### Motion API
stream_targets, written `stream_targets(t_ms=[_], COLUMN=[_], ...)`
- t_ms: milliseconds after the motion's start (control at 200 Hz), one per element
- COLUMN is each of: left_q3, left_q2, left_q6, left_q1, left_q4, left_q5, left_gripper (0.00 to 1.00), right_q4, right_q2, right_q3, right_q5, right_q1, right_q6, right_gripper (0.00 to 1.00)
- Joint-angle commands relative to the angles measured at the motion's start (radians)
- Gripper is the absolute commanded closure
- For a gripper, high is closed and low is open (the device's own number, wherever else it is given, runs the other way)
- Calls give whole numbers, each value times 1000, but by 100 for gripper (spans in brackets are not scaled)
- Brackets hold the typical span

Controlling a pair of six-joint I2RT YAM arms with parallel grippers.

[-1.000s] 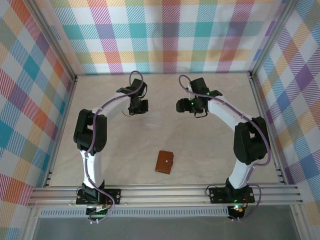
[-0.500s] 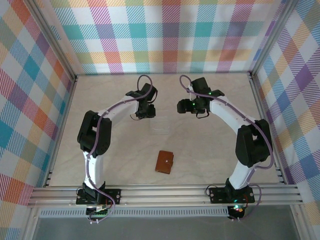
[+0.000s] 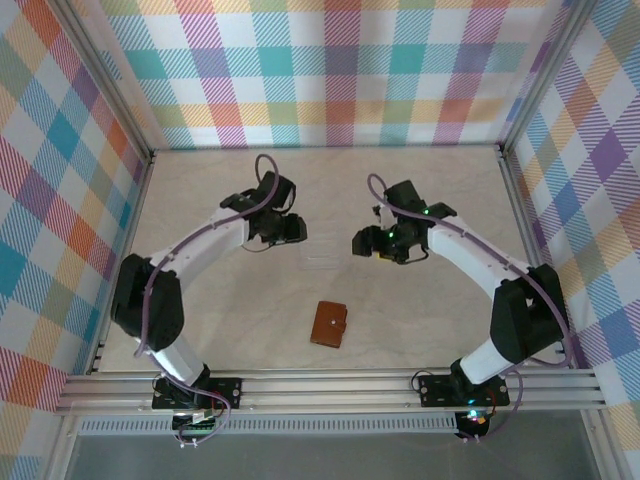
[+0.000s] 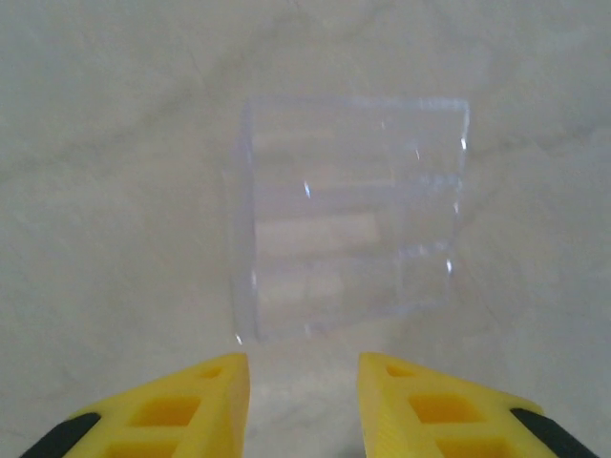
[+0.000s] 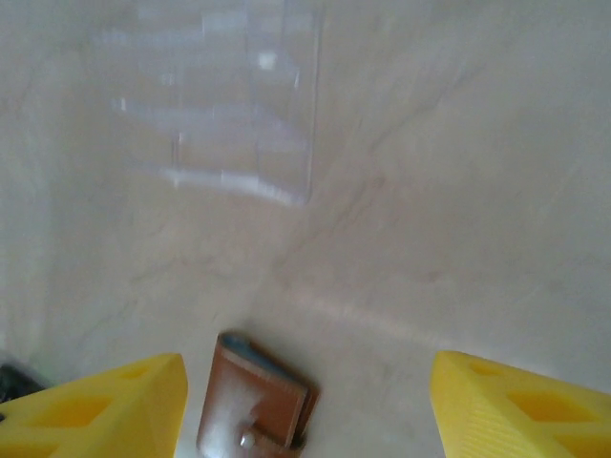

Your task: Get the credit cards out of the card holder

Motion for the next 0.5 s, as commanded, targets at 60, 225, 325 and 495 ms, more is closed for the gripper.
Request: stream_targets(t_ms=[60,225,325,495], left_q3=[-235,-428,-509,-576], left_q2=[-141,-202,-195,-156], left_q6=[-122,-189,-226,-249], left_q1=[-20,-64,-81,-92], left_q4=[150,280,405,488], left_q5=[205,323,404,472], left_gripper=[67,70,67,66], right_q4=[15,106,135,224], right_q2=[-35,-33,-17,13], right_q3=[-120,-224,-250,-299], right_q5=[-108,-167,-194,-237], right_q1=[100,192,219,255], right_q6=[193,300,316,374], right_gripper=[33,33,34,37])
